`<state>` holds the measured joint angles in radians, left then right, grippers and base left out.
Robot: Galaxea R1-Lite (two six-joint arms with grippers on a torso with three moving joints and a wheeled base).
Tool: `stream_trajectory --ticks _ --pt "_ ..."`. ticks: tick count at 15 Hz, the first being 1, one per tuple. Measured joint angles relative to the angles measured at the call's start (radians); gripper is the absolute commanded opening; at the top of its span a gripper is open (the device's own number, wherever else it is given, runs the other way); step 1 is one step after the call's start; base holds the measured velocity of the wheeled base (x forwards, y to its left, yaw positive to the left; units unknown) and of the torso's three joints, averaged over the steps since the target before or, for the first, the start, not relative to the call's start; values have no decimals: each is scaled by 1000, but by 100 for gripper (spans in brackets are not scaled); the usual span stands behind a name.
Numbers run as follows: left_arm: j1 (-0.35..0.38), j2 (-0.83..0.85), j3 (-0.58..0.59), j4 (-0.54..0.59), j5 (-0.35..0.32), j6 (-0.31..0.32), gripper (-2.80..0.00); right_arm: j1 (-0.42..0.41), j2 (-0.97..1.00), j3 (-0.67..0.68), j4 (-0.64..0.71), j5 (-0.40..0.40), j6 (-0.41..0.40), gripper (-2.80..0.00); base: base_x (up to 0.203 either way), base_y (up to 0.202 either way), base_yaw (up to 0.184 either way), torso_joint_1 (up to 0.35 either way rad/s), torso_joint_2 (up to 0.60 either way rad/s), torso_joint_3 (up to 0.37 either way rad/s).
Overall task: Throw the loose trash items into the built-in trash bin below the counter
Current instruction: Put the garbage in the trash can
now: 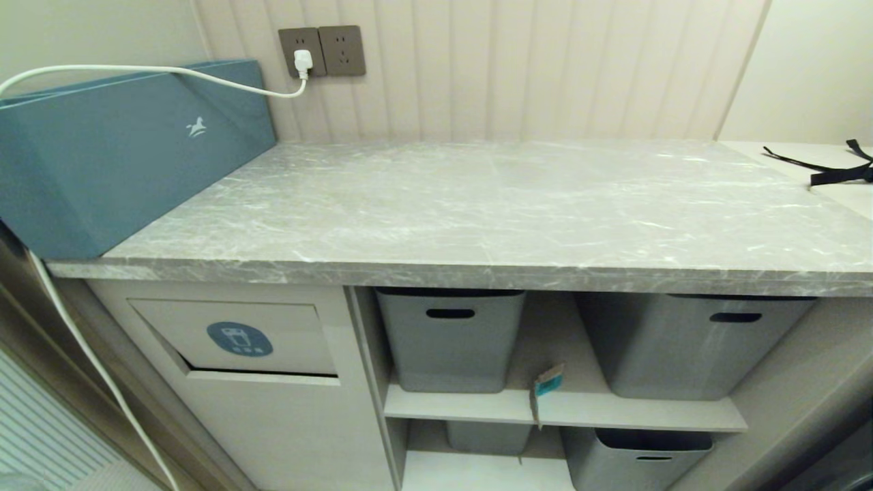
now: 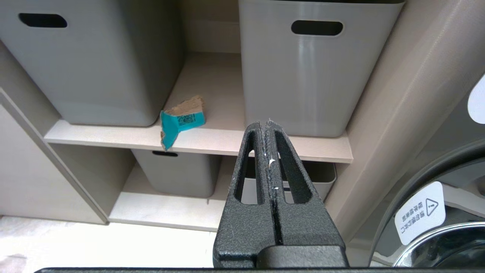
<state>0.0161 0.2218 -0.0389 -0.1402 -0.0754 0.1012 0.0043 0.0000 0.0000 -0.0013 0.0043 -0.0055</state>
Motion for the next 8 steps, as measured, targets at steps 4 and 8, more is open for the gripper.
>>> stream_trajectory --ticks 4,8 --pt "-17 -173 34 70 1 -23 -280 0 0 0 0 0 0 -280 0 0 0 0 0 0" --pt "-19 -217 38 140 65 -4 -280 0 0 0 0 0 0 -280 0 0 0 0 0 0"
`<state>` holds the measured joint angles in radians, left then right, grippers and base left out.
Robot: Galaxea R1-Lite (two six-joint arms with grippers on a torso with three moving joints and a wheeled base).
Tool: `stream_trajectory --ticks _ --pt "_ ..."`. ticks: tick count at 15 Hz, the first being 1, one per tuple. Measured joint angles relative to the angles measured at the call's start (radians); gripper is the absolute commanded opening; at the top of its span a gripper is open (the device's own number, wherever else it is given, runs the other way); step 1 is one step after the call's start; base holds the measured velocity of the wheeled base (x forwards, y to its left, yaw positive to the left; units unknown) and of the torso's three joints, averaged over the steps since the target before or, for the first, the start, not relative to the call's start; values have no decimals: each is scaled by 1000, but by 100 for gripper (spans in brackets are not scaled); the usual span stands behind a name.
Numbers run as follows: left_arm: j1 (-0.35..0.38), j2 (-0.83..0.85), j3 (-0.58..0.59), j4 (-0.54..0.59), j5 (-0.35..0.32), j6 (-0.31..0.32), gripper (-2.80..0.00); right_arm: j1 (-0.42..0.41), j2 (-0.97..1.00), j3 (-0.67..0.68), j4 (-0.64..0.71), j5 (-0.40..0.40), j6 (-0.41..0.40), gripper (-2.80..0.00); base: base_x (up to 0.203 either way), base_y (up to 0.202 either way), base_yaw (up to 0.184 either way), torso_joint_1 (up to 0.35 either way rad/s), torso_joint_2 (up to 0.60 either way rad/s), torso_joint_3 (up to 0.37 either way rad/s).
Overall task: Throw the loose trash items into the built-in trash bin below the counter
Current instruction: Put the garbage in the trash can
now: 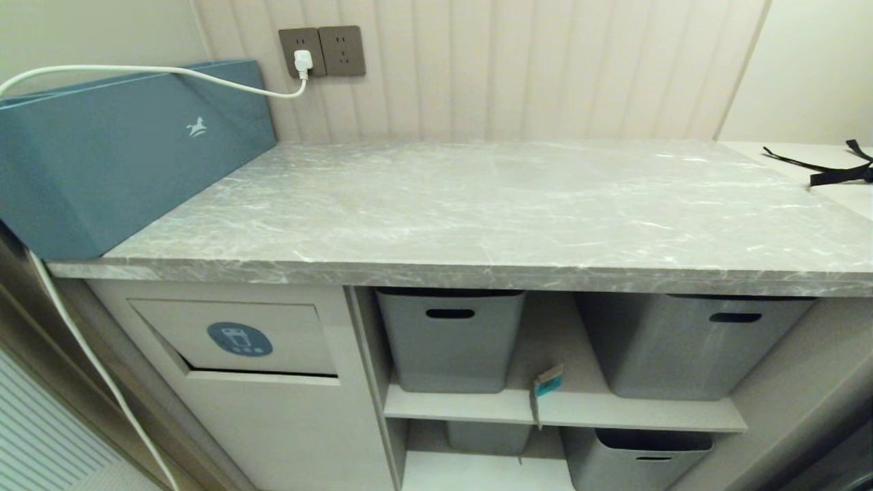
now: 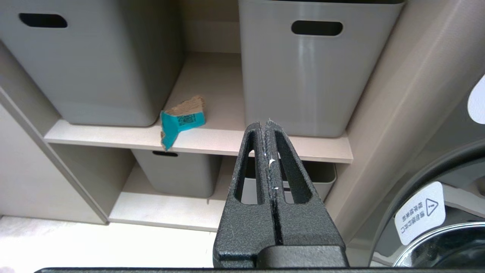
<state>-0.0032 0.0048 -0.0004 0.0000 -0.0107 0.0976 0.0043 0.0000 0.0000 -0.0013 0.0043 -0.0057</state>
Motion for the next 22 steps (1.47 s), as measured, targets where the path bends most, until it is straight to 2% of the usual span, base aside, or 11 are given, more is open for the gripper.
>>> stream_trajectory --ticks 6,11,22 --pt "0 -7 0 2 -3 -2 -280 0 0 0 0 0 0 -280 0 0 0 0 0 0" --pt "2 -7 0 2 11 -49 -280 0 0 0 0 0 0 -280 0 0 0 0 0 0" --pt "4 -7 0 6 5 -25 -280 0 0 0 0 0 0 -280 0 0 0 0 0 0"
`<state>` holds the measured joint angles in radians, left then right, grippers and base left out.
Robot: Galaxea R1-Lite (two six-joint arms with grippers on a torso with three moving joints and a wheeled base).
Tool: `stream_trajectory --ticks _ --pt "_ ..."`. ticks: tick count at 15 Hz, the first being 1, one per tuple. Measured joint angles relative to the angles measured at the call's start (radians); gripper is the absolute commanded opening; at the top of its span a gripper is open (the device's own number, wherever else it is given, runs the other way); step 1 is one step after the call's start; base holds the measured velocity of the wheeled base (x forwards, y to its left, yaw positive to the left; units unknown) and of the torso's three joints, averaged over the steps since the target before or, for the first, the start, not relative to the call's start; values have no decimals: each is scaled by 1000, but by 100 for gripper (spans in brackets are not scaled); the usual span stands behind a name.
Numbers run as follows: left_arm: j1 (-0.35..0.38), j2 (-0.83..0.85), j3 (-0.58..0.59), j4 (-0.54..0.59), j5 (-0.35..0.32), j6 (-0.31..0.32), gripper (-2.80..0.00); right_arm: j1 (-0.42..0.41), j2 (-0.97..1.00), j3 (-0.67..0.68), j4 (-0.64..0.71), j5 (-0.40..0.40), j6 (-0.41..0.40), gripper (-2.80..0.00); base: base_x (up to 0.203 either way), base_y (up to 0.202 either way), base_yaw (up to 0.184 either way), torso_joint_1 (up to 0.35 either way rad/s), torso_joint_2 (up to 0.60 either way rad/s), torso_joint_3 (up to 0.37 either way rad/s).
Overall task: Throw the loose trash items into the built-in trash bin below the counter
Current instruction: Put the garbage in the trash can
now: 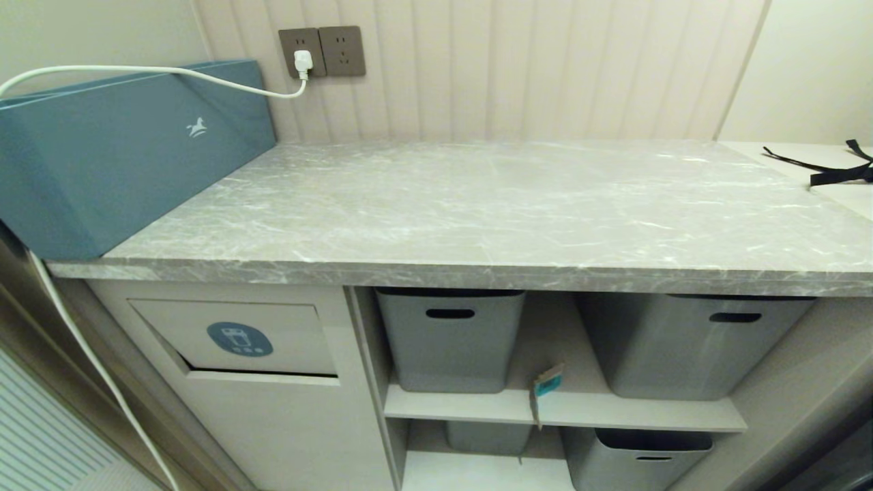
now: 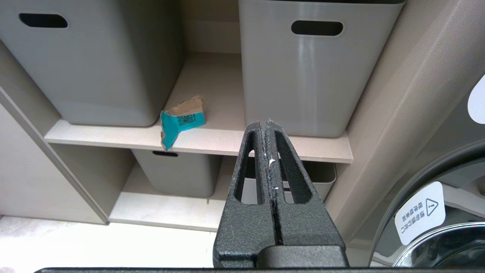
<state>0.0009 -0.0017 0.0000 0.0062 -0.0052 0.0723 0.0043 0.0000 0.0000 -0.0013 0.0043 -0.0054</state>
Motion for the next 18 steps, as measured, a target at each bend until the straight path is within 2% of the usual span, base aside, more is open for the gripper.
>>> stream_trajectory --ticks 3,11,18 --pt "0 0 0 1 -1 1 -280 0 0 0 0 0 0 -280 -39 0 0 6 2 1" --pt "0 0 0 0 -1 4 -280 0 0 0 0 0 0 -280 -191 0 1 3 1 3" --pt "0 0 0 -3 6 -28 -280 0 0 0 0 0 0 -280 -8 0 0 0 -1 1"
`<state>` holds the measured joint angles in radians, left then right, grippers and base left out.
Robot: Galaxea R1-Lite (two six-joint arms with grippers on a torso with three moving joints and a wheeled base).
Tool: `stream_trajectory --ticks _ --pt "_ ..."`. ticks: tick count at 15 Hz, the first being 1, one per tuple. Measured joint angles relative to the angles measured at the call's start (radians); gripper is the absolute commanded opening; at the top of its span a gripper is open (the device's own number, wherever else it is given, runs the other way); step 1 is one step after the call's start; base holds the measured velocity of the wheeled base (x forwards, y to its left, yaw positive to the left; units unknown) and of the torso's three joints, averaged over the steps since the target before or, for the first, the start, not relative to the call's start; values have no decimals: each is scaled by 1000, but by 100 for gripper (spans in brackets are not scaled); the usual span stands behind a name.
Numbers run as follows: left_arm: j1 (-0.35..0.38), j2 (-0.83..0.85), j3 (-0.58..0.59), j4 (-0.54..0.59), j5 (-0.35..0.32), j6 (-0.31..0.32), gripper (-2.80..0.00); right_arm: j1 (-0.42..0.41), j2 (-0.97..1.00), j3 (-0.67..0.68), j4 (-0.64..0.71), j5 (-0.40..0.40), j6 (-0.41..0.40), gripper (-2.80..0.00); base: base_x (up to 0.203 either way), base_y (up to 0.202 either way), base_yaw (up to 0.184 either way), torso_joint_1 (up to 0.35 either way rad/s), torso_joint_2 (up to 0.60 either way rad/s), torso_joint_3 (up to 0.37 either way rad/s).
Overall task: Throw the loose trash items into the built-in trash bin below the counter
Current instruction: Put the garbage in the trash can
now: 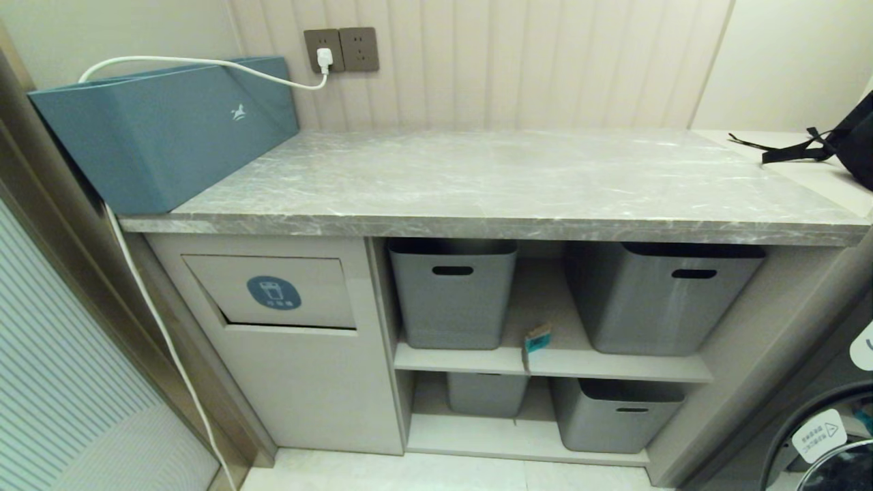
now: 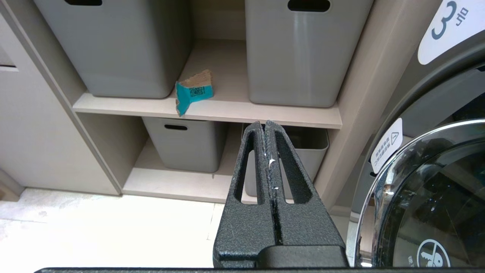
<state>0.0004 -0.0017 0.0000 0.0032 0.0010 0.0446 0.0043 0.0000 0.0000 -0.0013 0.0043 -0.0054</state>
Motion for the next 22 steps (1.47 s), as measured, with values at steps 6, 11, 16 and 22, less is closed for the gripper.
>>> stream_trajectory --ticks 6,11,16,22 --pt "-2 26 -70 34 0 30 -280 0 0 0 0 0 0 -280 0 0 0 0 0 0" --pt "121 396 -285 40 0 -167 -280 0 0 0 1 0 0 -280 0 0 0 0 0 0" --pt "242 904 -547 -48 -10 -467 -280 0 0 0 0 0 0 -280 0 0 0 0 0 0" --pt "239 1328 -804 -203 -206 -965 -280 0 0 0 0 0 0 -280 0 0 0 0 0 0"
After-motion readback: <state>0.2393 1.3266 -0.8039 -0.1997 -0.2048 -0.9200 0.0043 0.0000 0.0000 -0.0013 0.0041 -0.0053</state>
